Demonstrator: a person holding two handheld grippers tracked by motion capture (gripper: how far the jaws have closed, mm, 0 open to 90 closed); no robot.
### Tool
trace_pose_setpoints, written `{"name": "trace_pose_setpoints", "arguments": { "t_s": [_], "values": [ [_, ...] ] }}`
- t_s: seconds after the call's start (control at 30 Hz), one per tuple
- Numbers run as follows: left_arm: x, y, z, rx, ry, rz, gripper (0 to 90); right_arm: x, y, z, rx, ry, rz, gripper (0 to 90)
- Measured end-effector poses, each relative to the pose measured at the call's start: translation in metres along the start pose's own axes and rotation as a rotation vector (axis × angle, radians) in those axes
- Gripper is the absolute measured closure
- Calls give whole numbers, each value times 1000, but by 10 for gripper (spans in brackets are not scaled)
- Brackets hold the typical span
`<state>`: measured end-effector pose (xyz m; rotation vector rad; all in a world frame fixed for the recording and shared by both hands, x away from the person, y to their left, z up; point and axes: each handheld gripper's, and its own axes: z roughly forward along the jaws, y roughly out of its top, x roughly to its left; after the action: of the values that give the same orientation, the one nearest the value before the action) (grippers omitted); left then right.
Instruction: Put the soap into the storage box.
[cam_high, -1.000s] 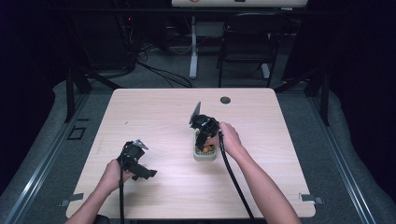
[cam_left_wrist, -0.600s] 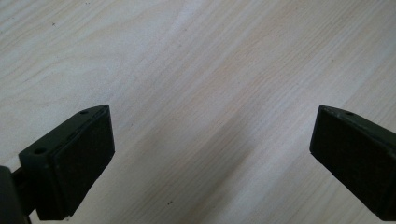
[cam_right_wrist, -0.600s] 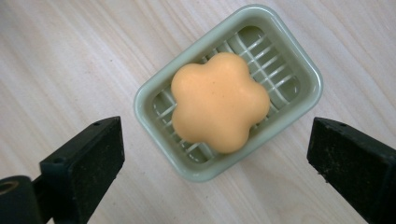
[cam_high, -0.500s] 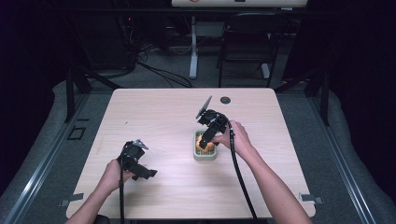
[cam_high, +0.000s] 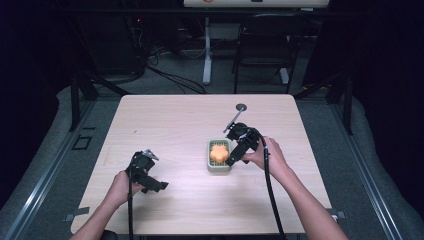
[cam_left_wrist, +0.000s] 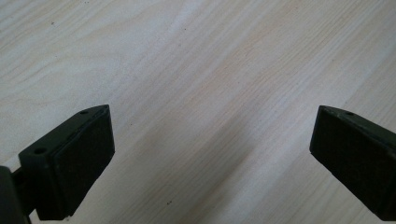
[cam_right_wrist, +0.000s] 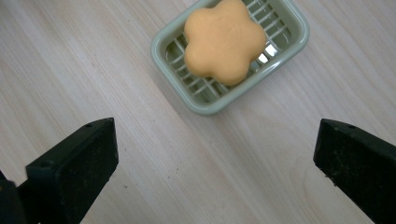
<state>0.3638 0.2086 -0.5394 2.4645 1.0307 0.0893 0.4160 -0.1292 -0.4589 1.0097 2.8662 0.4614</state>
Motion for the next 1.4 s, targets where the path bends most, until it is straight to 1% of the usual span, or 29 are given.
{"name": "trace_pose_setpoints", "arguments": {
  "t_s": [0.03, 0.2, 0.23, 0.3, 0.4, 0.43, 0.5, 0.53, 0.6, 0.63, 0.67, 0.7, 0.73, 0.77, 0.8, 0.83, 0.87, 0.97, 1.03, 1.07, 1.1, 1.13, 1.17, 1.2, 1.23, 1.27, 1.3, 1.33, 1.4],
  "values": [
    [0, 0, 0, -1, -1, -4, 1, 0, 0, 0, 0, 0, 0, 0],
    [0, 0, 0, 1, 0, 2, 1, 2, -15, -3, 5, -12, 7, 0],
    [0, 0, 0, 1, -1, -1, 1, 1, -21, -4, 6, -14, 9, 0],
    [0, 0, 0, 0, 0, -2, 1, 1, -24, -5, 10, -16, 10, 0],
    [0, 0, 1, 1, 0, -2, 1, -1, -35, -7, 5, -21, 25, 0],
    [-1, 0, 1, 0, 1, 0, 1, -1, -39, -7, -10, -13, 37, 0],
    [-1, 0, 0, 0, 3, 3, 1, -2, -49, -7, -3, -34, 39, 0],
    [-1, 0, 0, 0, 3, 2, 1, -2, -49, -7, -3, -34, 39, 0],
    [0, 0, 0, 2, 4, 1, 1, -2, -57, -4, -10, -34, 53, 0],
    [0, 0, 0, 2, 3, 2, 1, -2, -61, -4, -2, -40, 48, 0],
    [-1, 0, 0, 1, 5, 3, 0, -3, -69, -3, -9, -34, 57, 0],
    [-1, 0, 0, 1, 5, 3, 1, -3, -69, -3, -9, -34, 57, 0],
    [-1, 0, 0, -1, 4, 5, 1, -3, -73, -2, -8, -33, 60, 0],
    [-1, 0, 0, -4, 2, 8, 1, -4, -77, -3, 5, -49, 55, 0],
    [-1, 0, 0, -3, 1, 8, 1, -4, -82, -1, -8, -39, 70, 0],
    [-2, 0, 1, -2, 6, 11, 1, -5, -91, 0, -14, -46, 86, 0],
    [-2, 0, 1, -1, 7, 11, 1, -6, -95, 0, 0, -48, 79, 0],
    [-1, 0, 0, -13, -2, 7, 0, -7, -104, 3, -3, -42, 96, 0],
    [-1, 0, -1, -22, -7, 5, 0, -7, -114, 5, 21, -43, 89, 0],
    [-1, 0, -1, -24, -8, 3, 1, -6, -118, 7, 20, -40, 95, 0],
    [0, 0, -1, -18, -9, 6, 1, -6, -122, 7, 34, -47, 89, 0],
    [0, 0, -1, -15, -9, 7, 1, -6, -127, 9, 39, -52, 92, 0],
    [0, 0, -1, -14, -10, 4, 1, -5, -132, 10, 36, -44, 99, 0],
    [0, 0, -1, -13, -10, 5, 1, -4, -137, 12, 42, -48, 101, 0],
    [0, 0, 0, -12, -11, 4, 1, -3, -142, 14, 32, -44, 115, 1],
    [0, 0, -1, -12, -10, 6, 1, -3, -146, 15, 40, -37, 115, 4],
    [0, 0, -1, -11, -9, 7, 1, -2, -150, 18, 22, -33, 132, 15],
    [0, 0, -1, -12, -6, 7, 1, -1, -152, 19, 35, -36, 127, 26],
    [0, 1, -1, -12, -3, 10, 1, 0, -155, 24, 49, -38, 133, 32]
  ]
}}
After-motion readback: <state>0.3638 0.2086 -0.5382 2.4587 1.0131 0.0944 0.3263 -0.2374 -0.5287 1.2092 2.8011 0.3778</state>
